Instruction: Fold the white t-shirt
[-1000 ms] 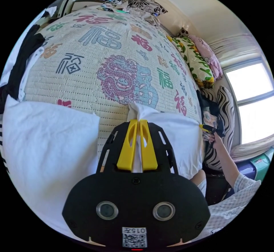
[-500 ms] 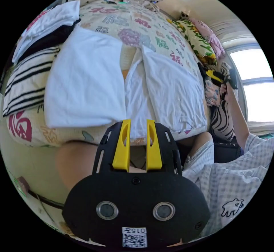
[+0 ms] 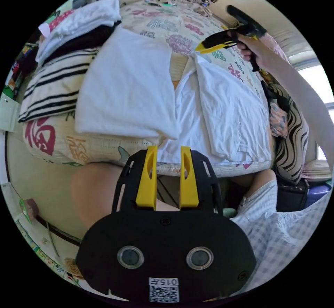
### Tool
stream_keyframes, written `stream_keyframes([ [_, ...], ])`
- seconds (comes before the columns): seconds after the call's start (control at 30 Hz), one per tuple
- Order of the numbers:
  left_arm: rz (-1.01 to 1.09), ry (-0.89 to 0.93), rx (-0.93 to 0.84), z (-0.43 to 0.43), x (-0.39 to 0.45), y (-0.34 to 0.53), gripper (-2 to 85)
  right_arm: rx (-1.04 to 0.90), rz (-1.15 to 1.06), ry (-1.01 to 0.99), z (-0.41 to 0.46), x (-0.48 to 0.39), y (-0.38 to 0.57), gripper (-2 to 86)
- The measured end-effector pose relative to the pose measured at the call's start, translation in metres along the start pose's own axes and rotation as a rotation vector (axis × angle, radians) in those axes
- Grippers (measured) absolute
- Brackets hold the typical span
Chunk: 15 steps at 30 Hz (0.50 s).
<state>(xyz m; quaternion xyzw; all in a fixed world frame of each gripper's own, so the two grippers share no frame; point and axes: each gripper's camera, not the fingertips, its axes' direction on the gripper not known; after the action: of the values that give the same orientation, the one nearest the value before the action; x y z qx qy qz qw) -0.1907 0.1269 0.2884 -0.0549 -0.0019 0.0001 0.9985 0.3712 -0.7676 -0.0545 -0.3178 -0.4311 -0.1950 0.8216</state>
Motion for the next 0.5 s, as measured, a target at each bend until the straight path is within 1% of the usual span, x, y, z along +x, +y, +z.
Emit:
stream_keyframes([
  [0.03, 0.006, -0.015, -0.007, 0.008, 0.003, 0.001, 9.6, -0.044, 0.021, 0.011, 0.008, 0.001, -0.01, 13.4],
  [0.1, 0.004, 0.033, -0.107, 0.03, 0.002, -0.002, 9.5, -0.103, 0.038, 0.01, 0.019, 0.001, -0.021, 12.9],
  [0.17, -0.018, 0.069, -0.124, 0.046, 0.001, -0.001, 8.5, -0.149, 0.048, 0.03, 0.028, 0.0, -0.027, 11.1],
  [0.23, -0.028, 0.08, -0.124, 0.054, 0.002, 0.003, 7.0, -0.171, 0.052, 0.147, 0.032, -0.005, -0.028, 5.4],
  [0.3, -0.027, 0.098, -0.121, 0.06, 0.004, 0.008, 3.1, -0.195, 0.045, 0.16, 0.032, -0.007, -0.026, 2.9],
  [0.33, -0.011, 0.136, -0.115, 0.064, 0.007, 0.011, 1.0, -0.191, 0.041, 0.155, 0.029, -0.008, -0.022, 1.9],
  [0.4, 0.007, 0.136, -0.092, 0.064, 0.012, 0.019, -0.1, -0.158, 0.034, 0.134, 0.02, -0.008, -0.012, 0.8],
  [0.47, 0.064, 0.222, 0.007, 0.047, 0.031, 0.036, -0.6, -0.092, 0.024, 0.066, 0.005, -0.006, 0.002, 0.2],
  [0.5, 0.092, 0.233, 0.029, 0.042, 0.039, 0.04, -0.7, -0.05, 0.019, 0.014, -0.007, -0.003, 0.014, 0.0],
])
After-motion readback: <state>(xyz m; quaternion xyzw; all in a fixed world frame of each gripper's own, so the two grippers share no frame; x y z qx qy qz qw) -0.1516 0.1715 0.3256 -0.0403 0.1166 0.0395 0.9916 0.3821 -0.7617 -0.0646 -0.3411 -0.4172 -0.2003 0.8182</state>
